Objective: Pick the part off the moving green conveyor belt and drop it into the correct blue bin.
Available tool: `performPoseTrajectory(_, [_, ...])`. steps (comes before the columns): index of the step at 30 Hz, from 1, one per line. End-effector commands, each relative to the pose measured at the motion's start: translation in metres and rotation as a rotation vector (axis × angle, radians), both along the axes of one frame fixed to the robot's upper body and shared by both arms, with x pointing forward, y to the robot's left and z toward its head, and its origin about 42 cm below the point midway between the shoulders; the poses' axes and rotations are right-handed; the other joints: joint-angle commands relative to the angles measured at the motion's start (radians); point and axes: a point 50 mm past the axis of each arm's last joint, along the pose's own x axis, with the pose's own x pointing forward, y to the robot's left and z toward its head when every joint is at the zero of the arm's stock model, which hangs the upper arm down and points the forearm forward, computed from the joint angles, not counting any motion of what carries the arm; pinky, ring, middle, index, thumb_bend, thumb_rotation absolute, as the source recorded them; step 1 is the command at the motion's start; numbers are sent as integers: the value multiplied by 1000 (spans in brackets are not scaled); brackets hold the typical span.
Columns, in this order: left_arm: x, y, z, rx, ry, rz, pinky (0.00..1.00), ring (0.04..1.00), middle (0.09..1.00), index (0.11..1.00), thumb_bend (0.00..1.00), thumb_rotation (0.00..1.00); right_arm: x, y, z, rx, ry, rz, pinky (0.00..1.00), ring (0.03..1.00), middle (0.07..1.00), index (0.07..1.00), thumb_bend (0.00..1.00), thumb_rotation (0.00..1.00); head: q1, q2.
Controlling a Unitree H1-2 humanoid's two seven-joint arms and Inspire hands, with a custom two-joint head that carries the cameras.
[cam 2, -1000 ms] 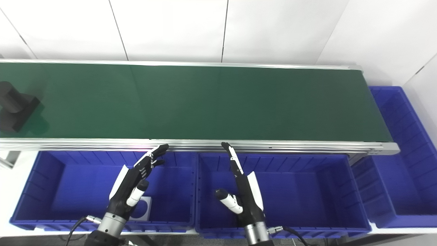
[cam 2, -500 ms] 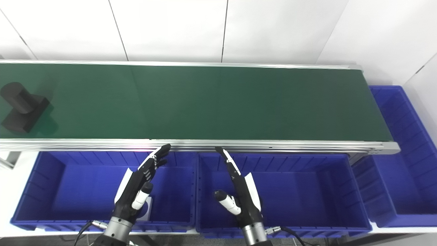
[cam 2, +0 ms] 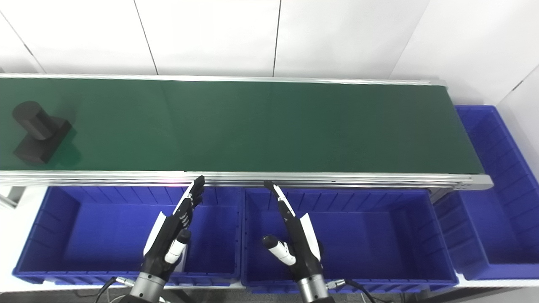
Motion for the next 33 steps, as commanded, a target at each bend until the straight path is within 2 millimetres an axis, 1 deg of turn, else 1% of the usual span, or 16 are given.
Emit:
performPoseTrajectory(1, [4,1,8,-15,-58,-35,1000,1000,1000,999,769,1000,4,3,9,33,-69,12,979,982,966,937,900,1000,1,1])
performPoseTrajectory(6, [6,1,8,-24,-49,-68,1000,1000,1000,1000,775,1000,5,2,9,16,-77,8,984,984,968,940,906,1000,1,1])
performPoseTrajectory(12, [7,2,8,-31,-49,-68,1000,1000,1000,1000,808,1000,3,3,9,-3,-90,-1,1000,1000,998,963,904,1000,5,-1])
performPoseTrajectory(19, [8,0,11,-26,-64,-48,1000,1000,1000,1000,847,1000,3,4,9,2,-89,-6,1000,1000,1000,997,895,1000,5,-1])
performPoseTrajectory(25, [7,0,9,-37,-52,-59,1000,1000,1000,1000,852,1000,2,4,7,9,-78,-4,1000,1000,1000,999,898,1000,4,-8])
performPoseTrajectory(27, [8,0,7,-35,-44,-62,1000,1000,1000,1000,856,1000,2,4,5,10,-72,-4,1000,1000,1000,997,899,1000,14,-21])
performPoseTrajectory(28, [8,-1,6,-34,-42,-63,1000,1000,1000,1000,855,1000,2,3,5,11,-69,-3,1000,1000,1000,996,898,1000,14,-21])
performPoseTrajectory(29, [8,-1,5,-35,-37,-62,1000,1000,1000,1000,855,1000,2,3,4,10,-65,-2,1000,1000,1000,996,898,1000,31,-33])
performPoseTrajectory(30, [8,-1,5,-37,-35,-61,1000,1000,1000,1000,855,996,2,3,3,9,-62,-2,1000,1000,1000,999,895,1000,31,-33])
performPoseTrajectory(31, [8,-1,4,-36,-31,-61,1000,1000,1000,1000,855,994,2,3,2,7,-57,-1,1000,1000,1000,1000,894,1000,50,-51])
performPoseTrajectory(32, [8,-2,3,-36,-29,-60,1000,1000,1000,1000,848,994,2,3,1,6,-55,-1,1000,1000,1000,1000,895,1000,50,-51])
performPoseTrajectory(33, [8,-2,1,-36,-22,-58,1000,1000,1000,1000,844,993,3,2,-1,3,-49,-2,1000,1000,1000,1000,896,1000,68,-77])
